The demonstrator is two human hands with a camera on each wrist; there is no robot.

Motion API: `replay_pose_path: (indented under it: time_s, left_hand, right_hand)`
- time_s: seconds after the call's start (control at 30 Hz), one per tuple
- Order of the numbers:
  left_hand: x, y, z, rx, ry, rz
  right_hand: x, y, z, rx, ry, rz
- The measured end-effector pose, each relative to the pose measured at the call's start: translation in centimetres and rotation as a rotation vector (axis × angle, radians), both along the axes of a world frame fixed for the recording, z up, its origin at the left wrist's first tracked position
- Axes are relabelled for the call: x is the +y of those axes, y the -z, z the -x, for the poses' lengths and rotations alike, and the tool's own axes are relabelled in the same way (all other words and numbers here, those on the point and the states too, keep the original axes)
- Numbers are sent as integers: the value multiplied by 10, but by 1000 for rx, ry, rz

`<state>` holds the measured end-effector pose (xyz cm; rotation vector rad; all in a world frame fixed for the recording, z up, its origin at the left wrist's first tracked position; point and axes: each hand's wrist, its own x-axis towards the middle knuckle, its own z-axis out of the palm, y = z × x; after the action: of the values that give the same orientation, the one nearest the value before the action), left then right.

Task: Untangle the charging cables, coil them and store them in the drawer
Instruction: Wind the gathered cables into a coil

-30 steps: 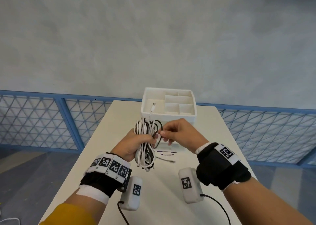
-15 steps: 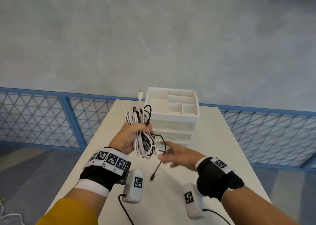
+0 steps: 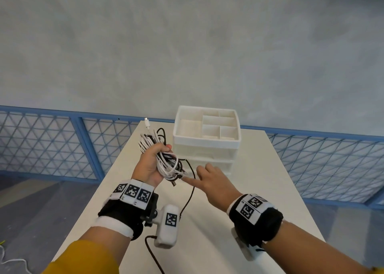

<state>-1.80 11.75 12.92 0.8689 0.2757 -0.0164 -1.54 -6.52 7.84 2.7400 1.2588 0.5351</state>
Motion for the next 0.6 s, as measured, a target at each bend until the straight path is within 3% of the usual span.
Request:
replay_pose_path:
  time_s: [0.07,0.13,0.23,0.33,0.43,0.53,0.6]
  left_hand:
    - [2,0,-2,15,-19,23]
    - [6,1,-1,14,-47,36]
    - [13,3,1,17,-123,9]
    - [13,6,3,7,-175,-90]
    - [-5,10,7,-47,-153,-248]
    - [-29,11,10,-105,-86,-316]
    - [-37,12,9,-101,-79,-259]
  right_hand:
    - [-1,3,-4,-15,-29,70]
    - [-7,5,-8,3,-13,21]
    - [-18,-1,-12,255,-110,-388]
    - [-23,-29,-6,632,-26,-837]
    - [-8,-45,-1,806,38,-1057]
    - [10,-47,1,751,72,-1066]
    - [14,-44,-1,618,57,-841]
